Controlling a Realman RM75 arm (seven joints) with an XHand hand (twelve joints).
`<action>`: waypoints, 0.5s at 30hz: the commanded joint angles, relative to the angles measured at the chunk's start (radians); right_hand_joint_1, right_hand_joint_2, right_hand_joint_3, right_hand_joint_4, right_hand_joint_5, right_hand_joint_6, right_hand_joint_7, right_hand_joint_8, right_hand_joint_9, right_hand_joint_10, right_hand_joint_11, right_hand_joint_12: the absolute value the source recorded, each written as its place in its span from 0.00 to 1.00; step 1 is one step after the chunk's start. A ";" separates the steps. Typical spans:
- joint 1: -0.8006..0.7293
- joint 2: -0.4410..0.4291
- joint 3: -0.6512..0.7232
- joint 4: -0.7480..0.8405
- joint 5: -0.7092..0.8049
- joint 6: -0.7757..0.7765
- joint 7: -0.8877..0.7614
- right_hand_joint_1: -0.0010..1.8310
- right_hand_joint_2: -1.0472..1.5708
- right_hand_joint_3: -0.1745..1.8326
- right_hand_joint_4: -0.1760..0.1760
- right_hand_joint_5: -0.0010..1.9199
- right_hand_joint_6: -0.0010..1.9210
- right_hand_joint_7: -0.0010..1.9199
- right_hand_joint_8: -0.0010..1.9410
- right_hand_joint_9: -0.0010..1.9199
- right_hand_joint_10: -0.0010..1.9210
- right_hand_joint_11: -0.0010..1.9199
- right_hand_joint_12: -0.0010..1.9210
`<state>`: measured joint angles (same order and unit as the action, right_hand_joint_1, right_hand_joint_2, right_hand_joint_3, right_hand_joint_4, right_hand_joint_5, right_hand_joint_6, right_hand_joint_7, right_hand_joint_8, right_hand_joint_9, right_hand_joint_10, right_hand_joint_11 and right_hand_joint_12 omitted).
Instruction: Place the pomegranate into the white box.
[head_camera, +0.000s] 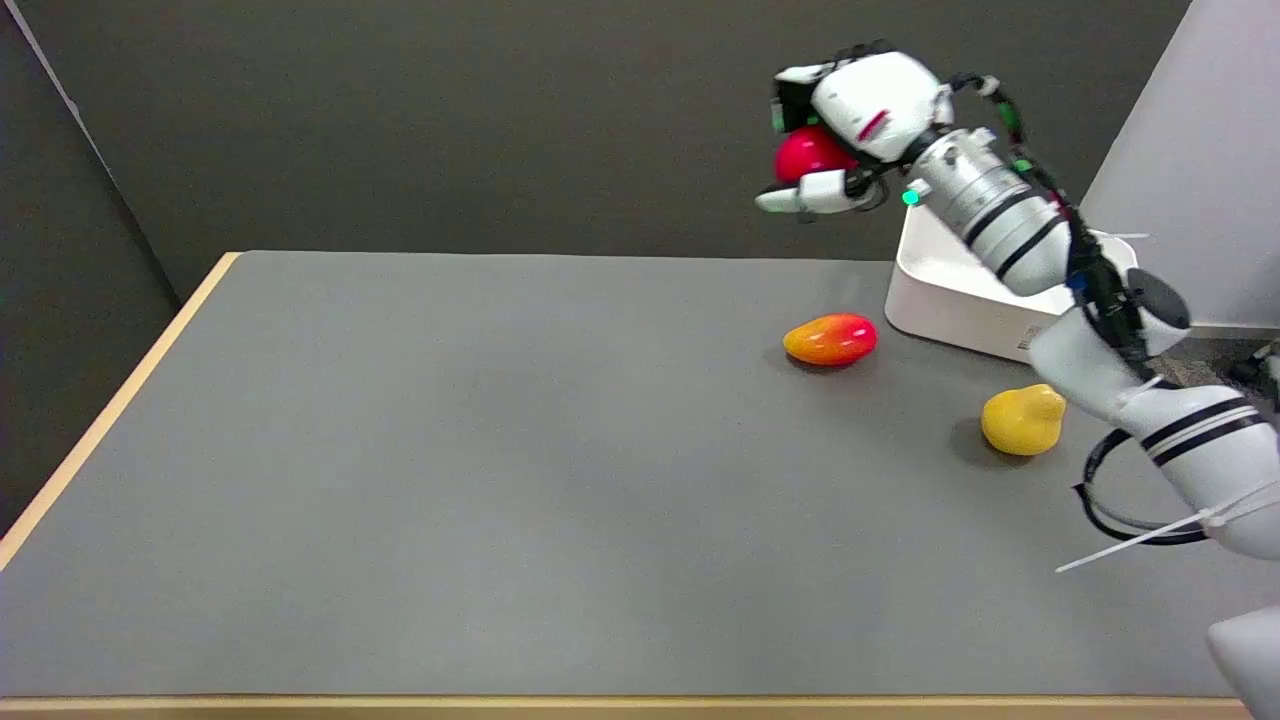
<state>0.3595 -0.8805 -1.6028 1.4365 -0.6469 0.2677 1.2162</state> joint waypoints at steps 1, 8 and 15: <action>0.002 0.098 0.169 -0.224 0.028 -0.185 -0.062 0.73 0.82 0.21 0.07 0.31 0.79 0.44 0.65 0.42 0.76 0.41 0.91; 0.038 0.099 0.194 -0.385 0.049 -0.177 -0.062 0.73 0.82 0.21 0.08 0.32 0.81 0.46 0.66 0.38 0.74 0.39 0.94; 0.051 0.099 0.202 -0.499 0.050 -0.169 -0.062 0.73 0.83 0.20 0.09 0.32 0.81 0.45 0.66 0.38 0.75 0.39 0.94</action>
<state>0.3709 -0.8112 -1.4758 1.2103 -0.6232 0.1386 1.1707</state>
